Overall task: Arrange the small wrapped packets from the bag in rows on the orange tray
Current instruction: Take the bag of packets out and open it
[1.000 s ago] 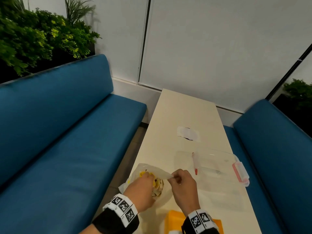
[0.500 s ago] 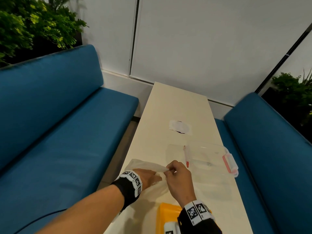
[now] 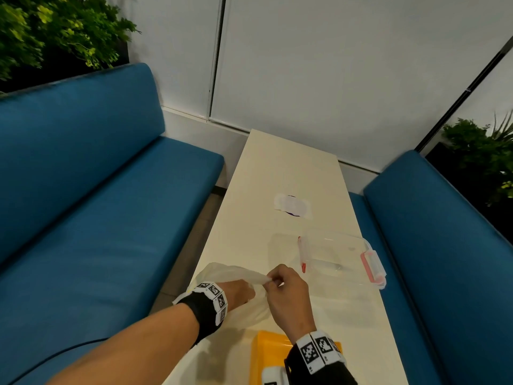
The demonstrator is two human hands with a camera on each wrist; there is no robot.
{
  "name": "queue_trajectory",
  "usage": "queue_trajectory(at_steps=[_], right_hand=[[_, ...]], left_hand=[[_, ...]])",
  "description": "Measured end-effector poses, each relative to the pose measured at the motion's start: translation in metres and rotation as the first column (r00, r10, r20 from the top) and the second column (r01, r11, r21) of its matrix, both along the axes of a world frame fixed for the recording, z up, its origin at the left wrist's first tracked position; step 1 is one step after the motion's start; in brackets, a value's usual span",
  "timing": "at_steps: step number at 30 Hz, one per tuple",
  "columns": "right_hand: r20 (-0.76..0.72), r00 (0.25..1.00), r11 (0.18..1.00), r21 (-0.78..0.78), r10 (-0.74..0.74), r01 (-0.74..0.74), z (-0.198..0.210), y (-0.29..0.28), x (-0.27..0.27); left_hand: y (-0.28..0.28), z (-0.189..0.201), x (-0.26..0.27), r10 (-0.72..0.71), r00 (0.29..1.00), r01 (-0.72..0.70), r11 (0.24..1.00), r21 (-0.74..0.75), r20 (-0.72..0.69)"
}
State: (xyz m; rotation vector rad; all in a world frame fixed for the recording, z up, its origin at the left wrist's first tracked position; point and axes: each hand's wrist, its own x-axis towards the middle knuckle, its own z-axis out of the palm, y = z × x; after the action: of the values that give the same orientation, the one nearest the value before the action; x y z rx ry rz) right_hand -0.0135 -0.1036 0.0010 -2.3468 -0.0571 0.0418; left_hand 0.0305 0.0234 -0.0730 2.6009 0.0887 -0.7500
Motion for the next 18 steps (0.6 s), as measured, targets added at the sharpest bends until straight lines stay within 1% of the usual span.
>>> queue_trajectory(at_steps=[1,4,6,7,8,9,10,11,12,13,14,15,17,18], right_hand=[[-0.001,1.000,1.000,0.002,-0.003,0.003,0.000,0.000,0.000],[-0.011,1.000,1.000,0.018,-0.017,0.017,-0.001,0.000,0.001],[-0.022,0.999,0.999,0.033,-0.027,0.028,-0.002,0.000,0.002],[-0.027,0.999,0.999,0.041,-0.033,0.034,-0.003,-0.001,0.002],[-0.033,0.999,0.998,0.050,-0.040,0.041,-0.003,-0.001,0.002],[-0.038,0.998,0.997,0.057,-0.046,0.048,-0.004,-0.001,0.002],[-0.042,0.998,0.997,0.063,-0.052,0.054,-0.005,-0.002,0.003],[-0.045,0.997,0.996,0.067,-0.055,0.058,-0.005,-0.002,0.003],[-0.048,0.997,0.995,0.074,-0.058,0.062,-0.005,-0.002,0.004],[-0.049,0.997,0.994,0.083,-0.062,0.066,-0.004,-0.002,0.005],[-0.050,0.996,0.993,0.093,-0.068,0.073,-0.004,-0.002,0.006],[-0.051,0.996,0.992,0.101,-0.075,0.080,-0.003,-0.003,0.007],[-0.053,0.995,0.990,0.106,-0.085,0.090,-0.002,-0.003,0.011],[-0.055,0.995,0.990,0.107,-0.088,0.094,-0.002,-0.003,0.012]], left_hand=[[0.001,0.001,-0.001,0.012,1.000,-0.012,1.000,-0.004,-0.001],[0.003,-0.001,-0.002,0.017,1.000,-0.016,0.997,-0.078,0.010],[0.008,-0.003,-0.002,0.019,1.000,-0.018,0.984,-0.179,0.001],[0.012,-0.003,-0.003,-0.038,0.999,0.042,0.974,-0.224,0.020],[0.016,-0.002,-0.004,-0.137,0.990,0.141,0.957,-0.253,0.032],[0.019,0.001,-0.006,-0.236,0.970,0.243,0.944,-0.223,0.057],[0.022,0.004,-0.009,-0.274,0.959,0.284,0.934,-0.217,0.076],[0.023,0.007,-0.011,-0.315,0.943,0.329,0.930,-0.163,0.104],[0.025,0.013,-0.014,-0.330,0.937,0.342,0.934,-0.105,0.112],[0.026,0.019,-0.016,-0.356,0.921,0.365,0.931,-0.028,0.157],[0.027,0.027,-0.018,-0.412,0.892,0.406,0.911,0.074,0.187],[0.028,0.030,-0.020,-0.483,0.851,0.461,0.875,0.146,0.207],[0.029,0.036,-0.024,-0.587,0.774,0.544,0.809,0.222,0.239],[0.031,0.040,-0.027,-0.587,0.765,0.538,0.809,0.238,0.265]])
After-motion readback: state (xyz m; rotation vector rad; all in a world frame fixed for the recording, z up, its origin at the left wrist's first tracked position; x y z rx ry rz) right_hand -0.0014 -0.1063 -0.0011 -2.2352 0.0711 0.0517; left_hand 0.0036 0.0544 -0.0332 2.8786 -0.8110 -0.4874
